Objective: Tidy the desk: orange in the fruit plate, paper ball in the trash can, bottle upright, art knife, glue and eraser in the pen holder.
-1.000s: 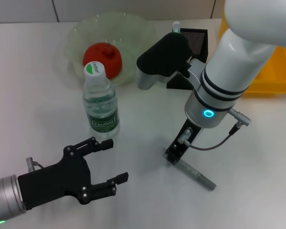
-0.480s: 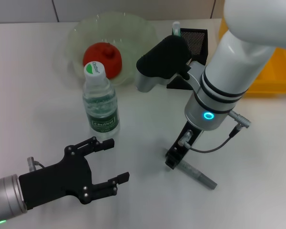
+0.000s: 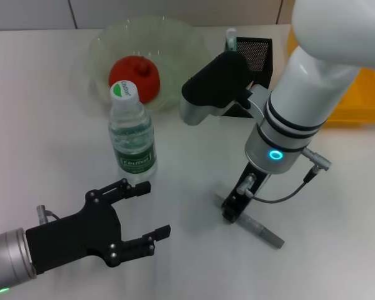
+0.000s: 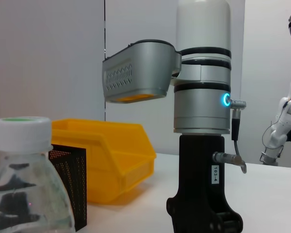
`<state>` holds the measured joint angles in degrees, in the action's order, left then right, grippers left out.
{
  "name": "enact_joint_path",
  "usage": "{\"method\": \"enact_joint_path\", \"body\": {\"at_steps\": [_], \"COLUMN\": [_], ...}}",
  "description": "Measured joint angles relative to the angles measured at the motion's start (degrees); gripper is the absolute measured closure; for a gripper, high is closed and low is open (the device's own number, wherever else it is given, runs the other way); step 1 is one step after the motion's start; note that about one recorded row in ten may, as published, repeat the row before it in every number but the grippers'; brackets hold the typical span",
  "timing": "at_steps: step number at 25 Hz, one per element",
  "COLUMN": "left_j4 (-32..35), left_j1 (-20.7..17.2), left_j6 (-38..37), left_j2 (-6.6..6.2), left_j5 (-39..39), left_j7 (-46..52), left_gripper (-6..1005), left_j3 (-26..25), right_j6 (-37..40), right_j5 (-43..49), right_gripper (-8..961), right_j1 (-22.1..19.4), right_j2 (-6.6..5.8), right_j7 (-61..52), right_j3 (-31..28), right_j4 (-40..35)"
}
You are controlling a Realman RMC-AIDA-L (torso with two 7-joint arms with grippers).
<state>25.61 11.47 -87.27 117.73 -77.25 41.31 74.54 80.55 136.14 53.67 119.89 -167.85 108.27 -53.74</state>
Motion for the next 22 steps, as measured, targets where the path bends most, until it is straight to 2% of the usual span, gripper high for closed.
{"method": "enact_joint_path", "body": {"at_steps": [2, 8, 11, 14, 16, 17, 18, 22], "left_j4": [0.0, 0.0, 0.1, 0.1, 0.1, 0.1, 0.1, 0.2], "left_j1": [0.0, 0.0, 0.0, 0.0, 0.0, 0.0, 0.0, 0.1], "left_j6": [0.0, 0.0, 0.0, 0.0, -0.1, -0.1, -0.1, -0.6], "left_j2": [0.05, 0.05, 0.04, 0.04, 0.04, 0.03, 0.04, 0.08], "left_j5": [0.0, 0.0, 0.0, 0.0, 0.0, 0.0, 0.0, 0.0], "left_j7": [0.0, 0.0, 0.0, 0.2, 0.3, 0.3, 0.3, 0.5], "left_gripper": [204, 204, 204, 204, 204, 204, 204, 204], "left_j3": [0.0, 0.0, 0.0, 0.0, 0.0, 0.0, 0.0, 0.1], "right_j6": [0.1, 0.1, 0.5, 1.4, 2.9, 4.2, 4.2, 2.5], "right_j5": [0.0, 0.0, 0.1, 0.8, 4.7, 8.7, 8.7, 10.1], "right_gripper": [665, 802, 806, 808, 809, 810, 810, 812], "right_j1": [0.2, 0.4, -0.3, -2.8, -6.0, -9.3, -9.3, -17.8], "right_j2": [0.00, -0.01, -0.03, -0.47, -0.62, -0.60, -0.60, -0.55], "right_j7": [0.0, 0.1, 0.1, 0.1, 0.1, 0.8, 0.8, 5.3], "right_j3": [1.1, 1.8, 1.7, -0.6, -5.7, -10.9, -10.9, -22.8], "right_j4": [0.0, 0.3, -1.3, -6.4, -12.8, -19.2, -19.2, -34.9]}}
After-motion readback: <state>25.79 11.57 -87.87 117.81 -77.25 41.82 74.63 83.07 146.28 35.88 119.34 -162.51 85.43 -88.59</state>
